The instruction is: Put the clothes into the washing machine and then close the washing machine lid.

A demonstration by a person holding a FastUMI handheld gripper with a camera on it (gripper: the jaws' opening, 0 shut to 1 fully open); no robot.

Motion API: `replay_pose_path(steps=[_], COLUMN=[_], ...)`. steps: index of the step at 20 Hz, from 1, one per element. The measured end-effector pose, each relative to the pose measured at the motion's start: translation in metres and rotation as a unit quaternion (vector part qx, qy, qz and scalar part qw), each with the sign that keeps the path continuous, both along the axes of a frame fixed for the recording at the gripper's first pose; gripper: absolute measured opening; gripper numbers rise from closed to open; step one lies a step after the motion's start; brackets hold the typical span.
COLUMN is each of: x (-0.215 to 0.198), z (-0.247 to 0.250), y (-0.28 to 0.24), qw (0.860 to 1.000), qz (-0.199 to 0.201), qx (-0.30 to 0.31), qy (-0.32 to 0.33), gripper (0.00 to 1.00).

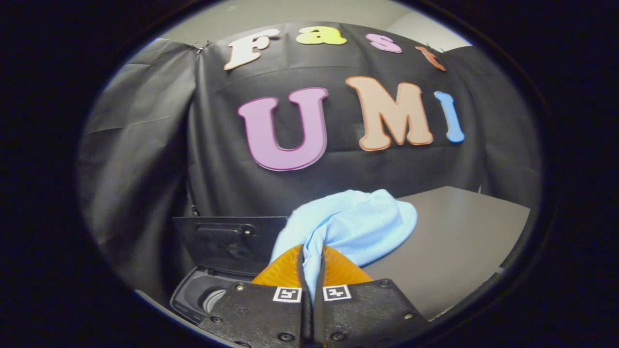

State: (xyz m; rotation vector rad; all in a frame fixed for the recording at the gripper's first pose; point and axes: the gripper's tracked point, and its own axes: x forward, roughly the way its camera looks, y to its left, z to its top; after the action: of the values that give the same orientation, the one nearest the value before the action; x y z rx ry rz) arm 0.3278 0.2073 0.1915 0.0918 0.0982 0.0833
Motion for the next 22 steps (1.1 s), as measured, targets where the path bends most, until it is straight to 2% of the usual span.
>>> replay_pose_path(steps=[3, 7, 12, 14, 17, 21, 22], x=[0.008, 0.023, 0.039, 0.046, 0.038, 0.048, 0.048], z=[-0.007, -0.064, -0.135, -0.156, -0.179, -0.160, -0.156], y=[0.058, 0.130, 0.172, 0.179, 0.194, 0.195, 0.194], qw=[0.997, 0.991, 0.987, 0.984, 0.974, 0.977, 0.977], qz=[0.043, 0.107, 0.126, 0.136, 0.165, 0.164, 0.163], qx=[-0.058, -0.081, -0.055, -0.067, -0.080, -0.083, -0.080], qy=[-0.015, 0.031, 0.079, 0.098, 0.134, 0.111, 0.109], gripper=[0.02, 0.02, 0.02, 0.03, 0.44, 1.00, 0.98])
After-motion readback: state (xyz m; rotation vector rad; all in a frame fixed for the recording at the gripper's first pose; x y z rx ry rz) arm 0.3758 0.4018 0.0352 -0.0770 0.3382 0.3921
